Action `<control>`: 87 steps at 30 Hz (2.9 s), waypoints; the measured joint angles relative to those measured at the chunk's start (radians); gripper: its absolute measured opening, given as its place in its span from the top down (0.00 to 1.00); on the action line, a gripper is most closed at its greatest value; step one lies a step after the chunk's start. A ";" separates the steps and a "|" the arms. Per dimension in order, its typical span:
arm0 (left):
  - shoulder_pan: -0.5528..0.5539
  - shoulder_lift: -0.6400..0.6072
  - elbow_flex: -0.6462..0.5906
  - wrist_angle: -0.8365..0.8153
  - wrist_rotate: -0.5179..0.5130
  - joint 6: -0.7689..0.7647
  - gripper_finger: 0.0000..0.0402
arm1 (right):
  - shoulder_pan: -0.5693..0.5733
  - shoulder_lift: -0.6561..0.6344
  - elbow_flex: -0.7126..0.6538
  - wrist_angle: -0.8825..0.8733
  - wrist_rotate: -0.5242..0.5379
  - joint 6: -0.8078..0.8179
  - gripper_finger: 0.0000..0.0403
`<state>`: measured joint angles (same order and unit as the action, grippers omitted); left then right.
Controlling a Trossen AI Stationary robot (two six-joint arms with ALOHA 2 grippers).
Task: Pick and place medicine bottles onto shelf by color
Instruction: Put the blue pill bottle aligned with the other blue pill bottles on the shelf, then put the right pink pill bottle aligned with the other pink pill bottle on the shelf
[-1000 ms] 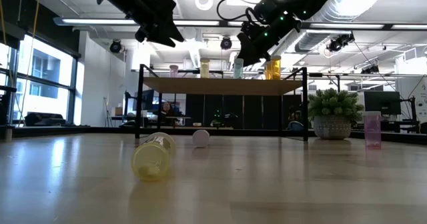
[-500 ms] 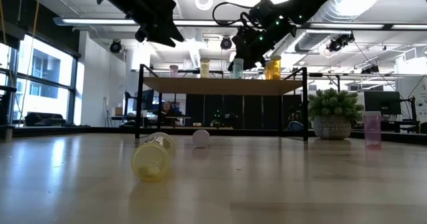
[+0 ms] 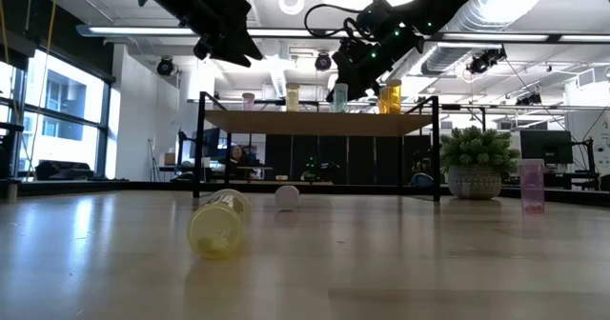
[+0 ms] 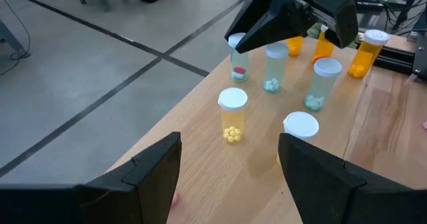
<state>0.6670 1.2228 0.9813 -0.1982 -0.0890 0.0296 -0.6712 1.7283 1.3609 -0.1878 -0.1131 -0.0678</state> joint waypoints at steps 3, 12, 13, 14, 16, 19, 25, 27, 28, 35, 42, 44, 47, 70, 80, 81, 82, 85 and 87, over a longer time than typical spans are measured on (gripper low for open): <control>0.000 0.000 0.000 0.000 0.000 0.000 0.40 | 0.000 0.000 0.000 0.000 0.000 -0.001 0.74; 0.000 0.000 0.000 0.000 0.000 0.000 0.40 | 0.000 0.000 0.000 -0.002 0.003 0.000 0.72; 0.000 0.000 0.000 0.000 0.000 0.000 0.40 | 0.000 0.000 0.000 -0.002 0.003 0.000 0.71; 0.000 0.000 0.000 0.000 0.000 0.000 0.40 | 0.000 0.000 0.000 -0.002 0.003 0.000 0.69; 0.000 0.000 0.000 0.000 0.000 0.000 0.40 | 0.000 0.000 0.000 -0.002 0.003 0.000 0.67; 0.000 0.000 0.000 0.000 0.000 0.000 0.40 | 0.000 0.000 0.000 -0.002 0.003 0.000 0.65; 0.000 0.000 0.000 0.000 0.000 0.000 0.40 | 0.000 0.000 0.000 -0.002 0.003 0.000 0.65; 0.000 0.000 0.000 0.000 0.000 0.000 0.40 | 0.000 0.000 0.000 -0.002 0.003 0.000 0.65; 0.000 0.000 0.000 0.000 0.000 0.000 0.40 | 0.000 0.000 0.000 -0.002 0.003 0.000 0.65; 0.000 0.000 0.000 0.000 0.000 0.000 0.40 | 0.000 -0.005 -0.001 -0.006 0.002 0.000 0.65; 0.000 0.000 0.000 0.000 0.000 0.000 0.40 | 0.000 -0.034 -0.003 -0.011 0.003 -0.001 0.65; 0.000 0.000 0.000 0.000 0.000 0.000 0.40 | 0.000 -0.037 -0.003 -0.017 0.004 -0.001 0.65; 0.000 0.000 0.000 0.000 0.000 0.000 0.40 | 0.000 -0.043 -0.003 -0.017 0.005 -0.012 0.65; -0.060 0.000 0.000 -0.013 0.002 0.077 0.40 | 0.117 -0.269 -0.001 -0.187 -0.004 -0.019 0.65; -0.145 0.000 0.000 -0.065 -0.004 0.077 0.40 | 0.301 -0.326 -0.001 -0.445 -0.005 0.000 0.65; -0.155 0.000 0.000 -0.075 -0.004 0.077 0.40 | 0.319 -0.326 -0.001 -0.466 -0.005 0.000 0.65; -0.166 0.000 0.000 -0.084 -0.004 0.076 0.40 | 0.338 -0.325 -0.001 -0.484 -0.005 0.000 0.65; -0.199 0.000 0.000 -0.114 -0.004 0.058 0.40 | 0.394 -0.320 -0.001 -0.523 0.002 0.009 0.65; -0.220 0.000 0.000 -0.130 -0.004 0.052 0.40 | 0.428 -0.320 -0.001 -0.545 0.011 0.016 0.65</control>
<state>0.4469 1.2228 0.9812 -0.3284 -0.0933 0.0816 -0.2429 1.4086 1.3602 -0.7332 -0.1020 -0.0520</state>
